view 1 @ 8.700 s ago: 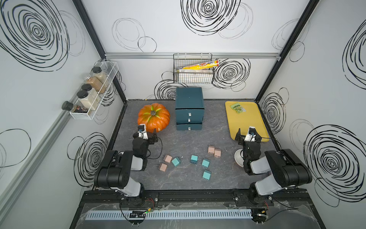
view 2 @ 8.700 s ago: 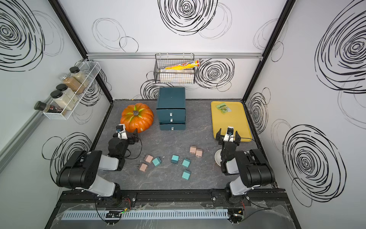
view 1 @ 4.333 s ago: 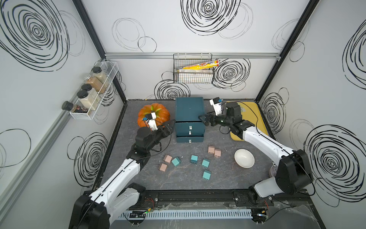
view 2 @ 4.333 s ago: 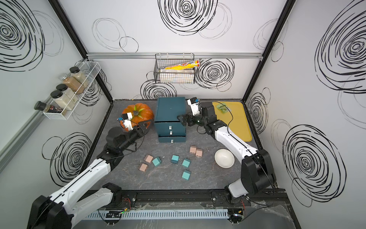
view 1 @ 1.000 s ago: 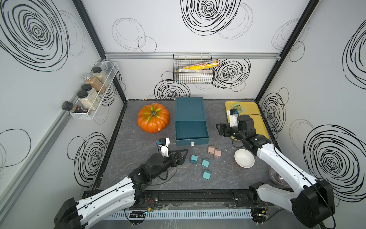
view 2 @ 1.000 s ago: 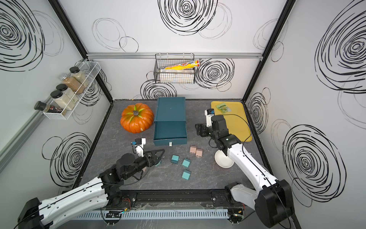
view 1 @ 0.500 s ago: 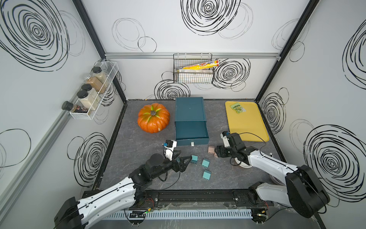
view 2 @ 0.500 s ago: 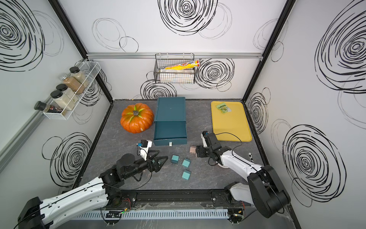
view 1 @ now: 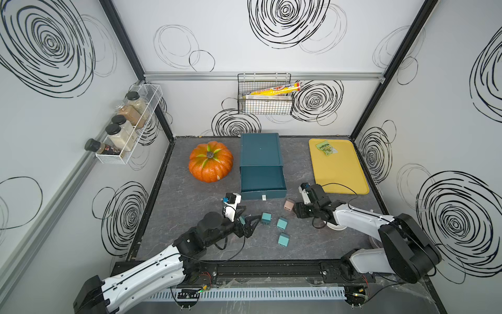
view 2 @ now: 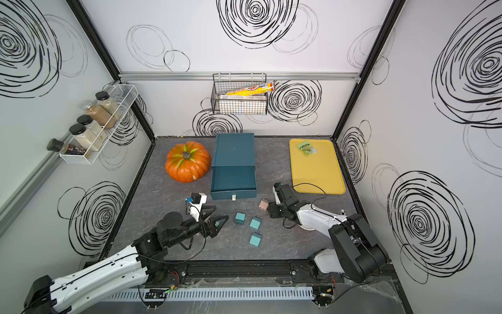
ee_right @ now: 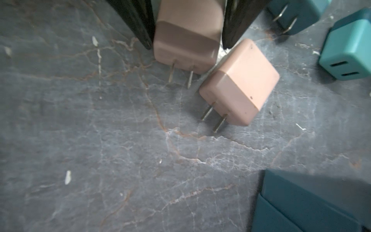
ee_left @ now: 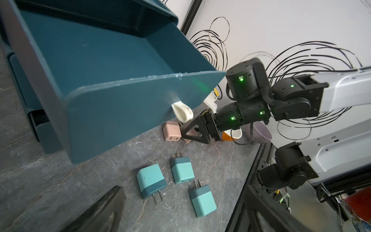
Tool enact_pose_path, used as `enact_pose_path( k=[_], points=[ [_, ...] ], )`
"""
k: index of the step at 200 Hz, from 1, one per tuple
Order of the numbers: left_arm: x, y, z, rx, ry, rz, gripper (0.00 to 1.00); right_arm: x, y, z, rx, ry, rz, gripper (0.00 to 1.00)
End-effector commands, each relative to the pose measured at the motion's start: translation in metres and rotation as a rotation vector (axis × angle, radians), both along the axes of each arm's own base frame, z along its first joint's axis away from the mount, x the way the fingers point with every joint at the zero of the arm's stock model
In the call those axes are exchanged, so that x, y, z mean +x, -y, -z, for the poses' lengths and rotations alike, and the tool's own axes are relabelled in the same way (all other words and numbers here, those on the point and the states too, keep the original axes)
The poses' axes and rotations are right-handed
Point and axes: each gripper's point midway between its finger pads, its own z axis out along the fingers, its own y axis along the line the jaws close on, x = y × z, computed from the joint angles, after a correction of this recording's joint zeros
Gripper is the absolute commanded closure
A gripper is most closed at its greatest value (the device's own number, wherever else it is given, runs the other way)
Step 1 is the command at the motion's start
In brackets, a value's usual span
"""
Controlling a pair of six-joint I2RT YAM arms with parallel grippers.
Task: Place the plugs into the drawer by color
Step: Pick up the plug from the center of the board.
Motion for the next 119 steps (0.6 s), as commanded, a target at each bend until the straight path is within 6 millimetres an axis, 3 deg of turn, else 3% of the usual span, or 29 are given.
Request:
enact_pose_path(
  k=[1, 28, 72, 119],
  points=[
    [0.002, -0.001, -0.01, -0.009, 0.037, -0.009, 0.01, 0.001, 0.012, 0.0, -0.067, 0.002, 0.056, 0.44],
    [0.002, -0.003, -0.013, -0.013, 0.04, -0.015, 0.01, 0.001, 0.009, 0.004, -0.064, -0.014, 0.041, 0.4],
    [0.0, -0.006, -0.018, -0.029, 0.048, -0.024, 0.01, -0.002, 0.004, 0.013, -0.055, -0.047, 0.017, 0.53],
    [-0.001, -0.006, -0.019, -0.036, 0.046, -0.017, 0.01, 0.007, 0.005, -0.021, -0.029, 0.072, 0.014, 0.74]
  ],
)
